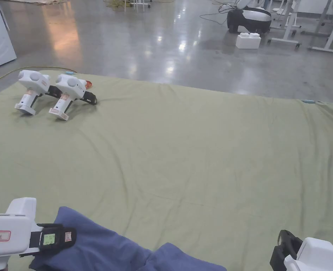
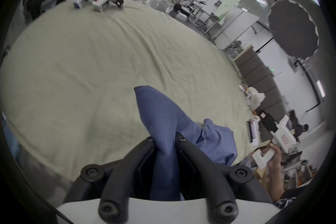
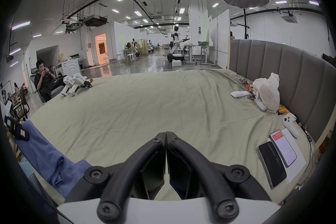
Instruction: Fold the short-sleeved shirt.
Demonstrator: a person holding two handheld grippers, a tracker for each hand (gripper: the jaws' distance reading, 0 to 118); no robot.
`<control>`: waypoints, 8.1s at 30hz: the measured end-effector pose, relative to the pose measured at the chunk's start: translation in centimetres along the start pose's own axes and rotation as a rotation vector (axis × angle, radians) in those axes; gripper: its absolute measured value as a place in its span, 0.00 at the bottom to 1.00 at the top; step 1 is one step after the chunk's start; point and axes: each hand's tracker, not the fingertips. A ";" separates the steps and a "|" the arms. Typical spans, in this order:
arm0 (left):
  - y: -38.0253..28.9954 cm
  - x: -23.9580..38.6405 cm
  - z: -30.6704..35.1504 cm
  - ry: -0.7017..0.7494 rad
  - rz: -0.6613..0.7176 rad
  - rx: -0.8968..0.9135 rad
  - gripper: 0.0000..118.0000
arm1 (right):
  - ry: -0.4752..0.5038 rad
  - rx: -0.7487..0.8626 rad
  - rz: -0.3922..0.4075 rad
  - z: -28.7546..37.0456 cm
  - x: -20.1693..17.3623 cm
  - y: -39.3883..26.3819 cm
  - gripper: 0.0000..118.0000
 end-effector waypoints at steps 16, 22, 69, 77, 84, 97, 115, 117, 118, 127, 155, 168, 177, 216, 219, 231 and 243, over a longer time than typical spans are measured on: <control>-3.2 12.5 -3.7 -0.069 -0.187 -0.085 0.09 | 0.006 -0.017 -0.008 0.1 0.2 -0.9 0.00; -4.4 15.5 -8.0 -0.079 -0.179 -0.125 0.09 | -0.008 -0.028 -0.014 0.5 0.7 -1.5 0.00; -11.9 17.5 -19.2 -0.289 -0.118 -0.238 0.03 | -0.029 -0.064 -0.021 0.5 1.5 -2.5 0.00; -7.7 16.0 -12.1 -0.303 -0.184 0.087 0.03 | -0.034 0.062 -0.006 1.4 -0.1 -0.1 0.00; -3.8 14.7 -8.1 0.091 -0.348 0.572 0.03 | -0.047 0.222 0.026 1.7 -2.2 3.2 0.00; -4.2 13.4 -7.7 0.384 -0.429 0.895 0.03 | -0.137 0.385 0.066 2.1 -3.6 5.7 0.00; -7.7 7.4 -7.8 0.314 -0.284 0.612 0.03 | 0.131 -0.028 0.198 3.0 -12.0 -7.8 0.00; -8.3 6.6 -7.8 0.289 -0.251 0.572 0.03 | 0.123 -0.037 0.202 2.4 -12.5 -9.3 0.00; -8.6 6.3 -7.8 0.278 -0.233 0.554 0.03 | 0.118 -0.051 0.217 2.0 -12.5 -10.0 0.00; -9.0 2.8 -7.8 -0.061 -0.059 0.269 0.32 | 0.042 -0.137 0.228 0.4 -11.3 -13.3 0.00; -7.3 -1.4 -18.9 -0.620 0.148 -0.255 0.17 | 0.069 -0.146 0.168 0.2 -10.3 -13.4 0.00; -2.7 -4.0 -11.7 -0.670 0.172 -0.198 0.16 | 0.067 -0.038 0.166 0.5 -9.4 -7.5 0.00; 4.8 -13.0 -0.9 -0.391 0.131 -0.075 0.16 | 0.001 0.091 0.137 -0.8 -6.1 -0.3 0.00; 5.7 -12.1 1.1 0.481 -0.101 0.302 0.63 | -0.028 0.094 0.073 -2.1 -4.4 1.8 0.00; 3.1 -8.2 -2.2 0.484 -0.191 0.397 0.62 | -0.030 0.113 0.068 -1.9 -4.3 2.6 0.00; 1.7 8.6 -8.3 0.311 -0.346 0.670 0.39 | -0.048 0.191 0.058 -2.0 -3.9 6.4 0.00; 0.3 14.1 -9.2 0.284 -0.300 0.755 0.01 | -0.080 0.238 0.025 -1.8 -4.7 7.0 0.00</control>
